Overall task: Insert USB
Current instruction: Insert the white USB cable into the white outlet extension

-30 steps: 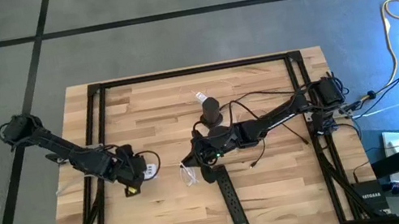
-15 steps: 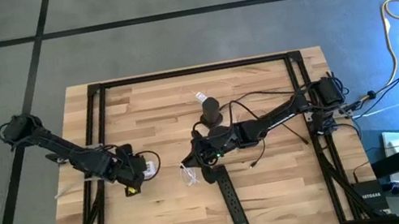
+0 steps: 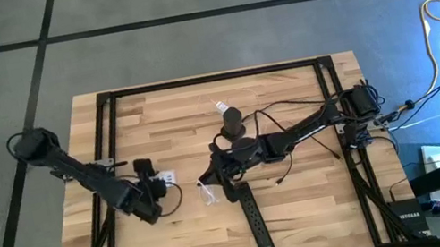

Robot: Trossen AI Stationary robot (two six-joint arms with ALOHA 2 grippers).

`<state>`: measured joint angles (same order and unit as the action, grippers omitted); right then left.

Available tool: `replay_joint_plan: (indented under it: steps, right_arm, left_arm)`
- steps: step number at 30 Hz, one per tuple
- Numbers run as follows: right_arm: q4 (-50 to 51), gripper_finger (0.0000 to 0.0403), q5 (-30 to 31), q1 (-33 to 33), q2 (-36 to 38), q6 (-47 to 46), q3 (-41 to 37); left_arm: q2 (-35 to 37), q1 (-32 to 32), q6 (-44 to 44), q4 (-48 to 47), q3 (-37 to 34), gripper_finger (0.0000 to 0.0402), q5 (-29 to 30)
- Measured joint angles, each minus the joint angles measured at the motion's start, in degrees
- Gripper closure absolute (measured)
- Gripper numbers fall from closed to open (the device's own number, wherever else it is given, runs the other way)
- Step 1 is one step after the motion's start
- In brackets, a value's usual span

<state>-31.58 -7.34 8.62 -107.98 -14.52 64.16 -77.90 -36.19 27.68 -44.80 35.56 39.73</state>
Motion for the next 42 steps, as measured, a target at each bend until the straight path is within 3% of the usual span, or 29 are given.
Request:
replay_joint_plan:
  steps: [8, 14, 18, 20, 24, 27, 31, 38, 42]
  right_arm:
    - [-1.32, 0.0402, -2.35, 0.03, 0.00, -0.74, -0.01]
    - [-1.33, 0.0402, -3.46, 0.03, 0.00, -0.82, -0.07]
    - [-1.84, 0.0402, -7.89, 0.03, 0.00, 0.60, -0.11]
    - [-5.82, 0.0402, -13.54, -0.01, 0.00, 1.39, -0.22]
    - [-21.23, 0.0402, -32.66, 0.32, 0.11, 2.39, -0.13]
    - [-30.74, 0.0402, -43.74, 1.08, 0.07, 1.32, -0.13]
    - [-35.76, 0.0402, -51.68, 2.53, 0.08, 1.30, -0.11]
    - [-35.04, 0.0402, -51.32, 3.94, 0.02, 2.47, -0.10]
    - [-29.42, 0.0402, -46.73, 3.36, 0.02, 4.15, -0.09]
  left_arm:
    - [-11.98, -0.67, 0.63, -3.25, 4.67, 0.0196, 6.99]
    - [-13.61, -0.65, 0.66, -4.42, 5.98, 0.0197, 7.64]
    - [-13.61, -0.65, 0.83, -4.47, 5.98, 0.0198, 7.55]
    - [-13.61, -0.63, 0.83, -4.44, 6.14, 0.0198, 7.09]
    - [-13.24, -0.63, 0.86, -4.28, 7.25, 0.0198, 5.04]
    - [-13.23, -0.63, 0.33, -4.17, 8.63, 0.0197, 3.18]
    - [-13.23, -0.63, -2.02, -2.98, 10.64, 0.0195, -0.57]
    - [-12.95, -0.11, -8.73, 7.37, 12.30, 0.0192, -13.79]
    - [-12.95, 1.24, -7.92, 8.14, 12.30, 0.0191, -15.81]
